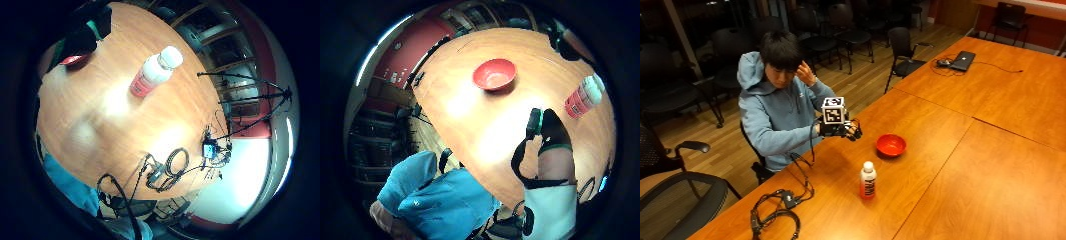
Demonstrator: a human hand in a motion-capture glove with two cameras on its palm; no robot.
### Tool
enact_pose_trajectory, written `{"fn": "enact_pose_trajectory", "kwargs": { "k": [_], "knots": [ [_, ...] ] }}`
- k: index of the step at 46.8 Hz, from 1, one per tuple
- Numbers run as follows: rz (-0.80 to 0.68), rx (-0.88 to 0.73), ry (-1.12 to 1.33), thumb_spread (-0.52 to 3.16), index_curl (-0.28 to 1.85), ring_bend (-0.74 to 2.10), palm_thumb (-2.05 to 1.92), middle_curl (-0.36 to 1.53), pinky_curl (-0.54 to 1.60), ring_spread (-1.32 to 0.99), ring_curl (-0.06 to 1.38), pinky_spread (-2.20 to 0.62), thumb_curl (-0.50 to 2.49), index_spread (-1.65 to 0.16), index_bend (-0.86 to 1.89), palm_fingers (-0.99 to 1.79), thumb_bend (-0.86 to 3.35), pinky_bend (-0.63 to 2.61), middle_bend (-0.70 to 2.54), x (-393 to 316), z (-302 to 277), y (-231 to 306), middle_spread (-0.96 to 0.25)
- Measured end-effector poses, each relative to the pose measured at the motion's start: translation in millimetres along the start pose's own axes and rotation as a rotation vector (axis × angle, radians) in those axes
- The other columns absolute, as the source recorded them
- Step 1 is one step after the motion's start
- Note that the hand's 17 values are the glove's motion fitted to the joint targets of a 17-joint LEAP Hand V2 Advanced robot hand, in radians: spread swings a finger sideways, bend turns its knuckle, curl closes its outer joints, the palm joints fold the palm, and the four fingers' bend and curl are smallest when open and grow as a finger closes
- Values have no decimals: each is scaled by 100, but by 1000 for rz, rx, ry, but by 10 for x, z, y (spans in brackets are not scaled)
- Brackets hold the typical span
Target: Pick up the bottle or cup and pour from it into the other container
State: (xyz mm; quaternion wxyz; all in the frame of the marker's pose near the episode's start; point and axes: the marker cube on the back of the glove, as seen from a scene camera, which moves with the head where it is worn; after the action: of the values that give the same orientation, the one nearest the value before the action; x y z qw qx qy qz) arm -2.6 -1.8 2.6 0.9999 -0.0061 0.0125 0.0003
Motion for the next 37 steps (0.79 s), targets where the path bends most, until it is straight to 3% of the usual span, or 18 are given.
{"fn": "enact_pose_trajectory", "kwargs": {
  "k": [6, 10, 18, 37],
  "knots": [
    [-2, -32, 14, 59, 19, 32, 66, 13, 17, 0, 18, 6, 20, -17, 24, 70, 42, 48, 20, -67, 30, -82, 2],
    [-6, -48, -33, 74, 18, 33, 65, 16, 22, 1, 21, 8, 24, -24, 9, 52, 38, 57, 16, -56, 0, -165, 2],
    [1, -48, -37, 92, 19, 31, 64, 17, 27, 6, 23, 16, 30, -33, 13, 27, 32, 67, 14, -97, -36, -301, 2],
    [-13, -31, 19, 107, 23, 36, 66, 20, 28, 10, 25, 21, 41, -37, 16, 20, 18, 72, 17, 11, -313, -273, 1]
  ]
}}
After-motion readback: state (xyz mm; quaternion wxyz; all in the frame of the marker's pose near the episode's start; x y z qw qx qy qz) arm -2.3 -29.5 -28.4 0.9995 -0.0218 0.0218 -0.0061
